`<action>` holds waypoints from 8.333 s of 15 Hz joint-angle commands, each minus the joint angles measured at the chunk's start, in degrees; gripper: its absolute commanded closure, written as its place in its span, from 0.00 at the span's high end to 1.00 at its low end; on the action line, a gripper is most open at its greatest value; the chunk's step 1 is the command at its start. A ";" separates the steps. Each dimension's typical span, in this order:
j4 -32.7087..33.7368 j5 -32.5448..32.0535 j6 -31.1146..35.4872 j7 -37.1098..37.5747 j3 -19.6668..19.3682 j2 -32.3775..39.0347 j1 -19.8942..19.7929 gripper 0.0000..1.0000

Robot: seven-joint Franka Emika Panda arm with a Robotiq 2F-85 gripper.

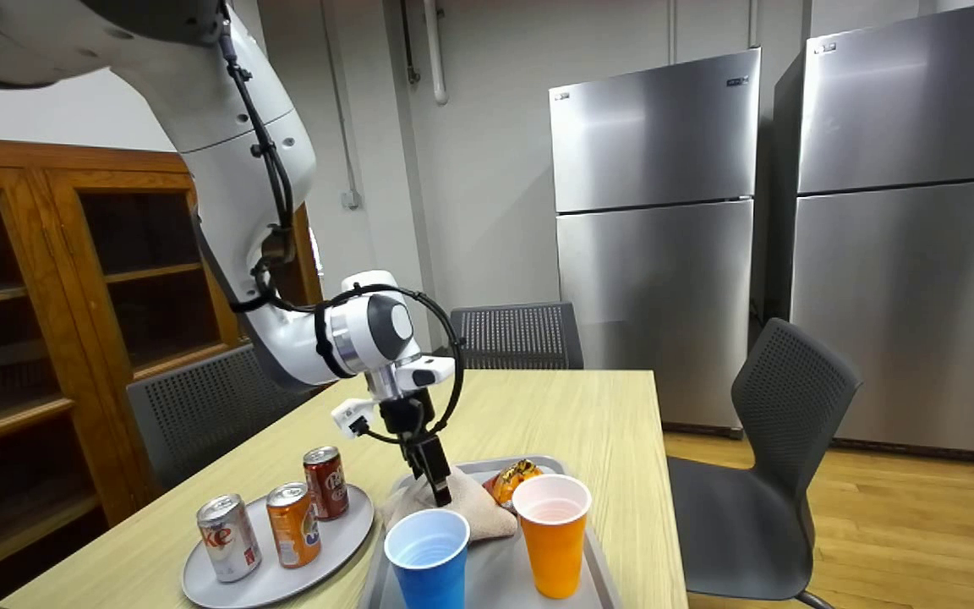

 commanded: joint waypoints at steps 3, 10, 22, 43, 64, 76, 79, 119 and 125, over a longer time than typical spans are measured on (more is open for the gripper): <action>2.49 1.22 -1.45 1.39 -1.88 3.09 1.89 1.00; 1.64 2.98 -2.30 1.07 -1.93 2.12 2.20 0.34; -2.24 2.66 -2.56 1.75 -1.91 -9.31 2.12 0.02; 10.45 4.02 -1.51 6.41 8.99 -12.63 3.53 0.02; 27.08 3.88 -1.92 6.42 6.00 3.60 8.73 0.02; 29.82 4.52 -2.25 6.72 3.66 11.46 10.39 0.02; 30.42 4.85 -2.26 6.94 3.13 12.41 10.74 0.34; -6.65 -7.98 0.19 6.42 0.25 -22.30 -1.32 1.00; -8.80 -8.79 -0.63 7.43 0.33 -21.57 -5.01 1.00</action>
